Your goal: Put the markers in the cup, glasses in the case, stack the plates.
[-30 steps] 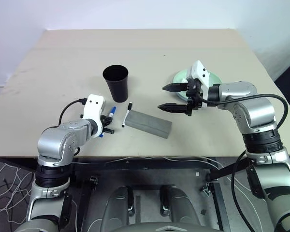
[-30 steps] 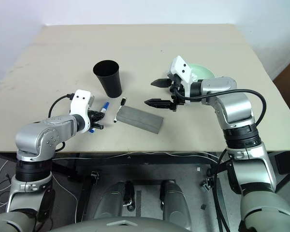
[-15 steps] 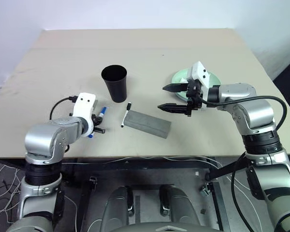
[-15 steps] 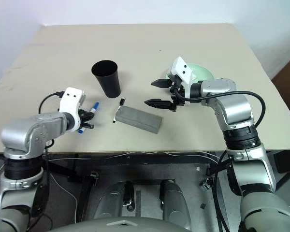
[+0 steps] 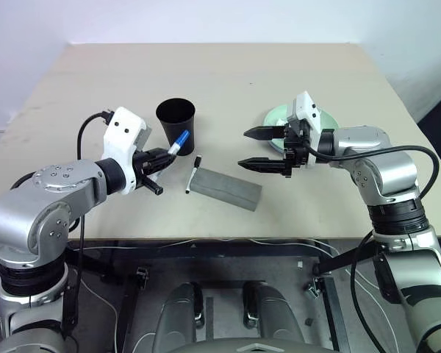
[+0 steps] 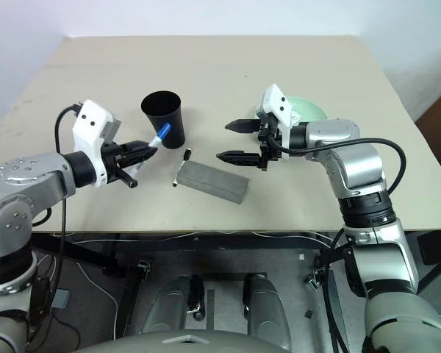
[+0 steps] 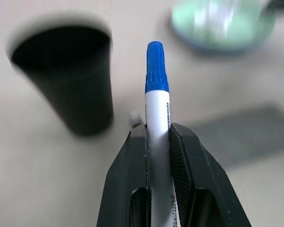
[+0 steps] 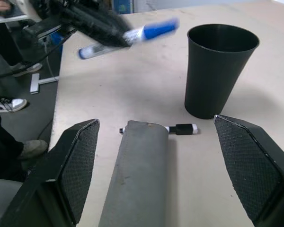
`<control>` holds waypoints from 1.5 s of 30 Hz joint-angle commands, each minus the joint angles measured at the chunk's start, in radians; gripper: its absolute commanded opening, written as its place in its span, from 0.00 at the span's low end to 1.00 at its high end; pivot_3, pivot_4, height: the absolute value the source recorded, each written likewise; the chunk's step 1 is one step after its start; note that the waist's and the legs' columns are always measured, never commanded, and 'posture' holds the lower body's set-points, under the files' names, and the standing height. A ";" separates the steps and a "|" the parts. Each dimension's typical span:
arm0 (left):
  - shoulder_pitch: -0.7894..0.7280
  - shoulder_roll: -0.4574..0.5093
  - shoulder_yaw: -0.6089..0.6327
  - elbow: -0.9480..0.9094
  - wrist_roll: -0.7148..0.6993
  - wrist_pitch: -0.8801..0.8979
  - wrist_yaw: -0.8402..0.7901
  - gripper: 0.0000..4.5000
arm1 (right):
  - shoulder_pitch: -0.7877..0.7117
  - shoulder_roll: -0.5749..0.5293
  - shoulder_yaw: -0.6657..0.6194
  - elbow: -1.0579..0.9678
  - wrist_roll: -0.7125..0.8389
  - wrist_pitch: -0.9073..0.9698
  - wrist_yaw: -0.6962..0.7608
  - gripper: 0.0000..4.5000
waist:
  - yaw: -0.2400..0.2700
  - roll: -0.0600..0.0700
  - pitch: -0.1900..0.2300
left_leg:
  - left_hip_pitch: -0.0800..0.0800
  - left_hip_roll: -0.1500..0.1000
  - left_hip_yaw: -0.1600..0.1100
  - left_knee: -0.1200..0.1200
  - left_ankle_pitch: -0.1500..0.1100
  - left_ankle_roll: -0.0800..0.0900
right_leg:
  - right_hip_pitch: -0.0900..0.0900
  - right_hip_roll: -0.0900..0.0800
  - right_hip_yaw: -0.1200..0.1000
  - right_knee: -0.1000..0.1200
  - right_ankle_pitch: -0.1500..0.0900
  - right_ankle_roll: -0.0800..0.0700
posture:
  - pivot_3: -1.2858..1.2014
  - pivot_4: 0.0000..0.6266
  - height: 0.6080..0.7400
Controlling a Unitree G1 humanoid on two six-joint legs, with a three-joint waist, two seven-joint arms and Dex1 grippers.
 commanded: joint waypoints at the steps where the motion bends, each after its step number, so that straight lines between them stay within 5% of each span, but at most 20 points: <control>1: 0.000 -0.043 0.038 0.002 0.007 -0.236 -0.045 0.06 | 0.004 -0.014 -0.041 -0.031 0.024 0.006 -0.007 0.91 | 0.002 0.000 0.000 | 0.000 0.000 0.000 0.000 0.000 0.000 | 0.000 0.000 0.000 0.000 0.000 0.000 | 0.52 0.24 0.79; 22: -0.369 -0.200 0.035 0.713 0.149 -1.068 -0.111 0.06 | 0.064 -0.009 -0.059 -0.112 0.039 0.040 -0.110 0.91 | 0.003 0.000 0.000 | 0.000 0.000 0.002 0.002 0.002 0.003 | 0.001 0.002 -0.001 0.000 0.001 0.002 | 0.52 0.24 0.79; 30: -0.503 -0.227 0.015 1.041 0.193 -1.198 -0.135 0.06 | 0.071 -0.007 -0.060 -0.115 0.032 0.022 -0.132 0.91 | 0.003 0.000 0.000 | -0.001 0.000 0.002 0.002 0.002 0.004 | 0.001 0.002 -0.001 0.000 0.002 0.003 | 0.52 0.24 0.79; 45: -0.587 -0.263 0.039 1.361 0.177 -1.343 -0.230 0.06 | 0.103 -0.028 -0.068 -0.128 0.017 -0.005 -0.168 0.91 | 0.001 -0.001 0.000 | -0.001 0.000 0.002 0.002 0.002 0.004 | 0.001 0.002 -0.001 0.001 0.002 0.004 | 0.52 0.24 0.79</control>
